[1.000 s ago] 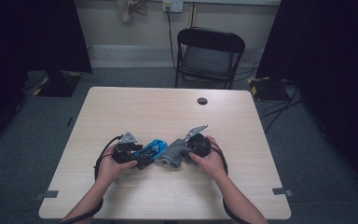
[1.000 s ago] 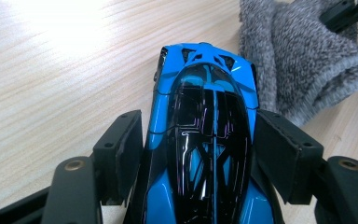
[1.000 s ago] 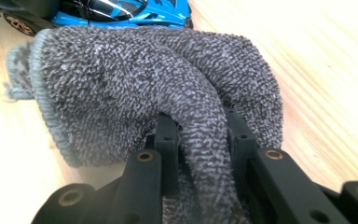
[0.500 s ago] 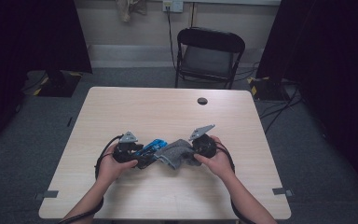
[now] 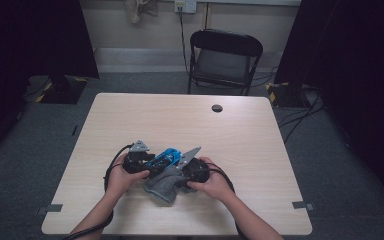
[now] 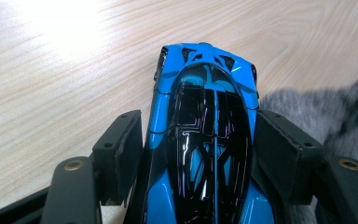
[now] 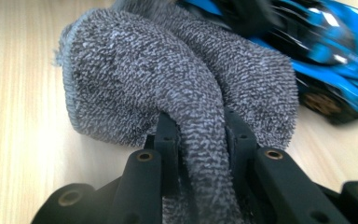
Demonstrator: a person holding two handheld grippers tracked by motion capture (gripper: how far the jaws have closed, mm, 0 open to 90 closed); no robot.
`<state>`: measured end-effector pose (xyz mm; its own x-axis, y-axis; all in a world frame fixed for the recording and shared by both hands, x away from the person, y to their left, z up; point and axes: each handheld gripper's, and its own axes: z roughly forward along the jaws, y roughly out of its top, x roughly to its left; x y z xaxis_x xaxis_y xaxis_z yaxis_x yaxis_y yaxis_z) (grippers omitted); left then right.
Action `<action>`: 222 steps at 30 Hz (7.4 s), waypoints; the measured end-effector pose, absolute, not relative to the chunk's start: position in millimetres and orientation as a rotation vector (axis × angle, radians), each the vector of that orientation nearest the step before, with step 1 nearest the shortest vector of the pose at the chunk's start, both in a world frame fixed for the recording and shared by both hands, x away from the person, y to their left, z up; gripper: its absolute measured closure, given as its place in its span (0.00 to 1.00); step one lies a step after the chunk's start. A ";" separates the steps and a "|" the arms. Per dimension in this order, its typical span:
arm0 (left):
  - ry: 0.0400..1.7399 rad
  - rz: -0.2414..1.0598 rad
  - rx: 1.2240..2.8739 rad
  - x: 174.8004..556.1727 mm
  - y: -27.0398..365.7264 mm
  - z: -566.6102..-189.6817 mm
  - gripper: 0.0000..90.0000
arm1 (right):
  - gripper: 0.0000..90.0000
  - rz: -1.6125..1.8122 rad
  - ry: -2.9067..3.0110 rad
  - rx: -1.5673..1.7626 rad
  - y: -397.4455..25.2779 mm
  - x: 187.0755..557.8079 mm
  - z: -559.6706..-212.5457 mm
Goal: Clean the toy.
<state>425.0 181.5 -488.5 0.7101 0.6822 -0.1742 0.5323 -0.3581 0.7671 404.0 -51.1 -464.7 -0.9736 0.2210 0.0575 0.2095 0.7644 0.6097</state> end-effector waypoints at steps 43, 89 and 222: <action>0.914 0.238 2.053 425.0 178.6 -488.2 0.37 | 0.80 0.972 2.810 0.677 -85.6 434.5 -469.2; 0.637 0.159 2.091 393.4 118.4 -447.0 0.26 | 0.77 0.970 2.780 0.762 -139.6 429.9 -458.4; 0.892 0.269 2.204 372.8 242.8 -474.6 0.26 | 0.13 1.158 2.713 0.617 9.8 457.9 -477.9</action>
<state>372.8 242.8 -474.6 0.7370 0.6717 -0.0744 0.5186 -0.4915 0.6997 457.9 9.8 -477.9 -0.9083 0.4162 0.0424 0.3185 0.6223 0.7151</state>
